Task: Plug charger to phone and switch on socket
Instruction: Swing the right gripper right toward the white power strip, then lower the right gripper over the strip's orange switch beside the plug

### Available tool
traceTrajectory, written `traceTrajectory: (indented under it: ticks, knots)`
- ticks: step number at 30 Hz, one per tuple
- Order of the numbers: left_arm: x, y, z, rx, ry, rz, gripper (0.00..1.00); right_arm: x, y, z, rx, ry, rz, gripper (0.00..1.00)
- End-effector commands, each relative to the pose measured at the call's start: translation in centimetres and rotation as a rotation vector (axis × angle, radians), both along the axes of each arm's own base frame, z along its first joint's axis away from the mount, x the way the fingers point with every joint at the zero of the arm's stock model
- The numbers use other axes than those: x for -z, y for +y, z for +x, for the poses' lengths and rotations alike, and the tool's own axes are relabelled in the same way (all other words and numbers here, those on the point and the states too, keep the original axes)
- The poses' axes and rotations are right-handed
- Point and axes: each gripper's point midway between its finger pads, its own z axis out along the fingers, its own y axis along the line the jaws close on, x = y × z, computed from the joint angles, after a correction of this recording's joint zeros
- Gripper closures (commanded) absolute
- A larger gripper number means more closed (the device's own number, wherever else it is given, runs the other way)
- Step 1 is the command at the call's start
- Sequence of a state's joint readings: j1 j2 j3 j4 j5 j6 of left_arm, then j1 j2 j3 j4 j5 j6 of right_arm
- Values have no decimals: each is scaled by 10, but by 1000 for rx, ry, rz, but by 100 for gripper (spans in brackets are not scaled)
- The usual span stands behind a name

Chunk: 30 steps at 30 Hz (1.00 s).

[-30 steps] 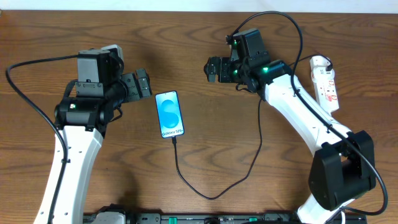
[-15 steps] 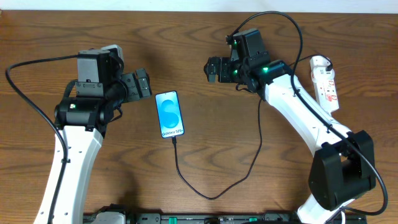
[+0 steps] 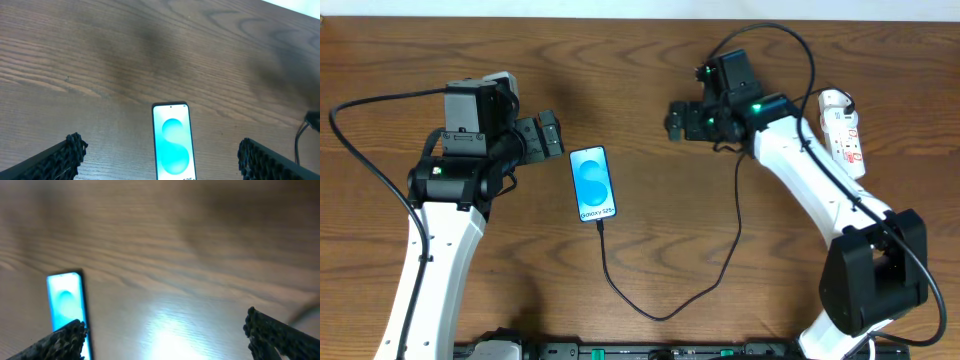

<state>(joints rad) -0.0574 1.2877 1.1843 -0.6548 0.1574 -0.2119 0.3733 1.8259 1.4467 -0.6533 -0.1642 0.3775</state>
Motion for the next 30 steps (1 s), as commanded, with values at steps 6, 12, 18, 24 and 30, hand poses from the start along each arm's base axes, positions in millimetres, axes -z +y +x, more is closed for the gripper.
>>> traceTrajectory:
  ticks: [6,12,18,24,30]
  knots:
    - [-8,1,3,2,-20,12,0,-5,-51,2,21,59,-17,1]
    - [-8,1,3,2,-19,12,0,-12,-81,-3,76,109,52,1]
    - [-8,1,3,2,-20,12,0,-28,-105,-7,107,89,48,1]
    - [-8,1,3,2,-20,12,0,-41,-130,-8,123,54,32,1]
    - [-8,1,3,2,-20,12,0,-39,-159,-14,122,63,-3,1]
